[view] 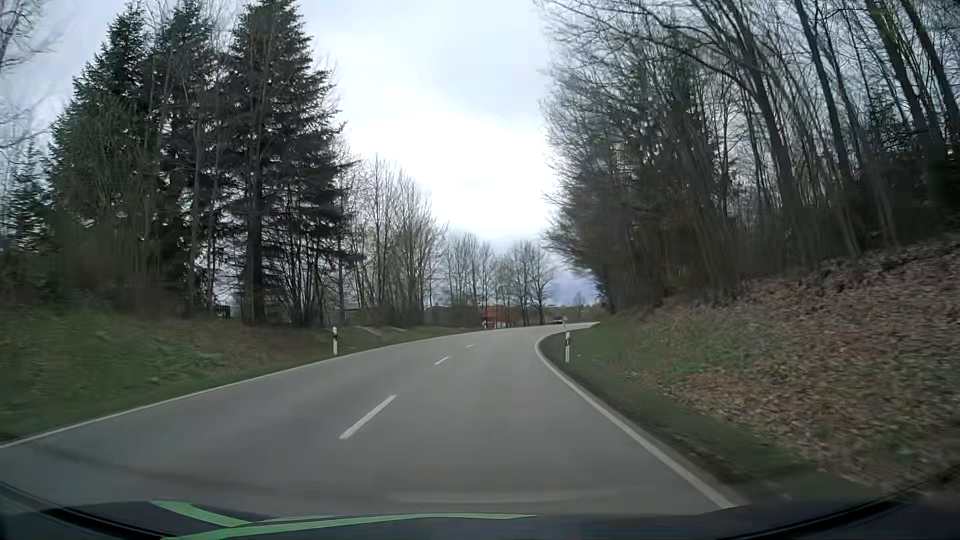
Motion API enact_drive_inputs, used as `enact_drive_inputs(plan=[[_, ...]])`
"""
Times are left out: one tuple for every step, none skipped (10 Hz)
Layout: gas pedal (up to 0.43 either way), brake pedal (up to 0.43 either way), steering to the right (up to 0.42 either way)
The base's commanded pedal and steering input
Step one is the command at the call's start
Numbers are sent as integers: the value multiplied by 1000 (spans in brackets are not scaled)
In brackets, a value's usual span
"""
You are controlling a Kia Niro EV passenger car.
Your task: Follow the waypoints while adhering to traffic rules and regulations
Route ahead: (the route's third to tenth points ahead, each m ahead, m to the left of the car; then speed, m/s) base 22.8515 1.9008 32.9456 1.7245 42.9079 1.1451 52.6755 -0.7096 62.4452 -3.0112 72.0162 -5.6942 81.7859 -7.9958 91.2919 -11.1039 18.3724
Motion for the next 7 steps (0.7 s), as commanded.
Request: enact_drive_inputs(plan=[[0, 0, 13], [0, 0, 13], [0, 0, 13], [0, 0, 14], [0, 0, 13], [28, 0, 13], [39, 0, 14]])
